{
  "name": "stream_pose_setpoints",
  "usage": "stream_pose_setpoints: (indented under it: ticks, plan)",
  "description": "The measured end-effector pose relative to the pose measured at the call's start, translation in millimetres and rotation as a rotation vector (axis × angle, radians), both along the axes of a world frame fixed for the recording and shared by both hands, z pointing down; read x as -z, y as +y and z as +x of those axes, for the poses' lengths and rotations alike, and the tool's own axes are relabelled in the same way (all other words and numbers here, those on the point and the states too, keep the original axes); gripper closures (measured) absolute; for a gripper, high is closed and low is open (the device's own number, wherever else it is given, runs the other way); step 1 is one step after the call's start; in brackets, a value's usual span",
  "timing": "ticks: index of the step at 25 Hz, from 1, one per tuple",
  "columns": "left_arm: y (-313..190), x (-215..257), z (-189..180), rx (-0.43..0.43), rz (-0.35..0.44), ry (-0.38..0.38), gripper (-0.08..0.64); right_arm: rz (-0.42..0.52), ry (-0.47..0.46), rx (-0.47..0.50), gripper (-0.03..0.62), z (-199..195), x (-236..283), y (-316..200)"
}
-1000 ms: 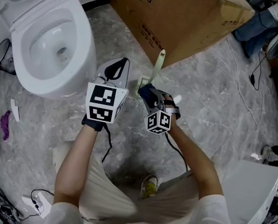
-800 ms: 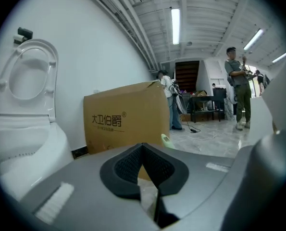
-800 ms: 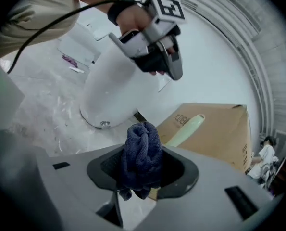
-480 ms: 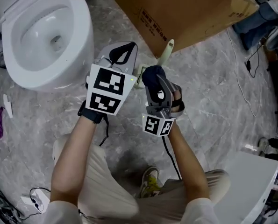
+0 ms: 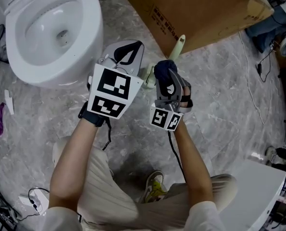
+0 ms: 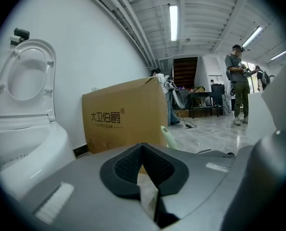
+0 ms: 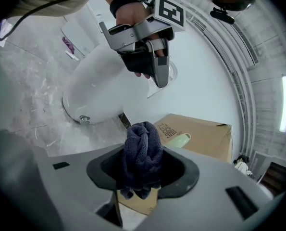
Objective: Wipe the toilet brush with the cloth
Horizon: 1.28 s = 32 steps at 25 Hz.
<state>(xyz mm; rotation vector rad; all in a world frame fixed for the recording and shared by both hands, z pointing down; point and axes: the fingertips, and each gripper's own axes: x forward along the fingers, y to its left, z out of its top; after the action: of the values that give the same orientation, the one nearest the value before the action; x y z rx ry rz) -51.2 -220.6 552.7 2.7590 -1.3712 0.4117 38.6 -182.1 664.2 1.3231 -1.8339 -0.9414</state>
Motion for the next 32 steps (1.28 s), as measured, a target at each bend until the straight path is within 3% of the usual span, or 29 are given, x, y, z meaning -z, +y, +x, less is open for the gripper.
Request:
stream_pose_setpoints:
  ticks: [7, 12, 16, 28, 32]
  plan:
    - [9.5, 3.9, 2.5, -0.014, -0.01, 0.009, 0.558, -0.045, -0.018, -0.032, 0.414, 5.7, -36.8, 0.0]
    - [30.8, -16.8, 7.7, -0.057, 0.02, -0.164, 0.558, -0.089, -0.027, -0.039, 0.414, 6.1, -67.8, 2.5]
    - [36.4, -28.2, 19.3, -0.084, 0.002, -0.203, 0.558, -0.122, -0.026, -0.034, 0.414, 7.5, -83.8, 2.0]
    - [41.2, -46.1, 23.4, -0.091, -0.097, -0.145, 0.558, -0.19, -0.047, -0.047, 0.414, 11.7, -116.4, -6.9]
    - [38.5, -47.3, 22.3, -0.076, -0.136, -0.092, 0.558, -0.213, -0.054, -0.064, 0.414, 14.1, -132.9, -11.7]
